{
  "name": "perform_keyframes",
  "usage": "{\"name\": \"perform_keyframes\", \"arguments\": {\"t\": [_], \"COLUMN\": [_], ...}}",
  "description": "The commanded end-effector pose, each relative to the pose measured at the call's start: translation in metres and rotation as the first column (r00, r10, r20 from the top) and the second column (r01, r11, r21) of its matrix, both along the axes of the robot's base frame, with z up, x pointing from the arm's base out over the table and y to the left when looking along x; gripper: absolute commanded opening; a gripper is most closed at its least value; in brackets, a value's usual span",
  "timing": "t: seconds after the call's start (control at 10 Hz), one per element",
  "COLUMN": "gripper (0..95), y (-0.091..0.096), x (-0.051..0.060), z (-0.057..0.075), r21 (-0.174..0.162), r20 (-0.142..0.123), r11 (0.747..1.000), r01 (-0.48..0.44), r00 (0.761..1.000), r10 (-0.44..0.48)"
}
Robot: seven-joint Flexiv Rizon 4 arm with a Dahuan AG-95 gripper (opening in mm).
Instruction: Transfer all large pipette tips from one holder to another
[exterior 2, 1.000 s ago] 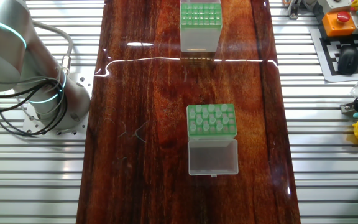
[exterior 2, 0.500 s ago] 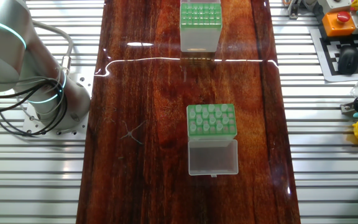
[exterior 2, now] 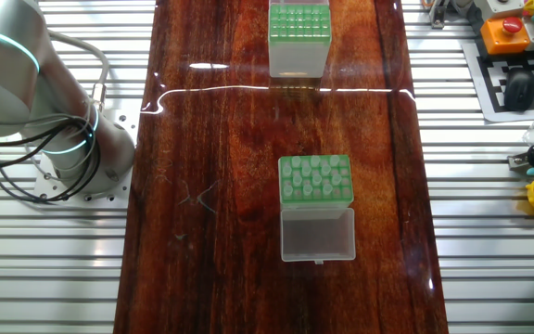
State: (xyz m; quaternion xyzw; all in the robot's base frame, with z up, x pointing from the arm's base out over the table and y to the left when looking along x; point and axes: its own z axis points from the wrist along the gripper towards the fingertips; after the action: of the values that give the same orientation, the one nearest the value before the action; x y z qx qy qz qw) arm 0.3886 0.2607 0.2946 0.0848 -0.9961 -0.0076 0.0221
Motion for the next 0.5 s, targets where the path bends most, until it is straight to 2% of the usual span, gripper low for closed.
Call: {"name": "perform_keyframes", "arguments": {"t": [0.1,0.5], "gripper": [0.0,0.0], "y": [0.0018,0.0014], "x": [-0.0045,-0.0141], "z": [-0.002,-0.0082], "r21": [-0.005,-0.007], "r20": [0.002,0.013], "r11": [1.0,1.0], "r01": [0.007,0.007], "r00": [1.0,1.0], "r10": [-0.007,-0.007]}}
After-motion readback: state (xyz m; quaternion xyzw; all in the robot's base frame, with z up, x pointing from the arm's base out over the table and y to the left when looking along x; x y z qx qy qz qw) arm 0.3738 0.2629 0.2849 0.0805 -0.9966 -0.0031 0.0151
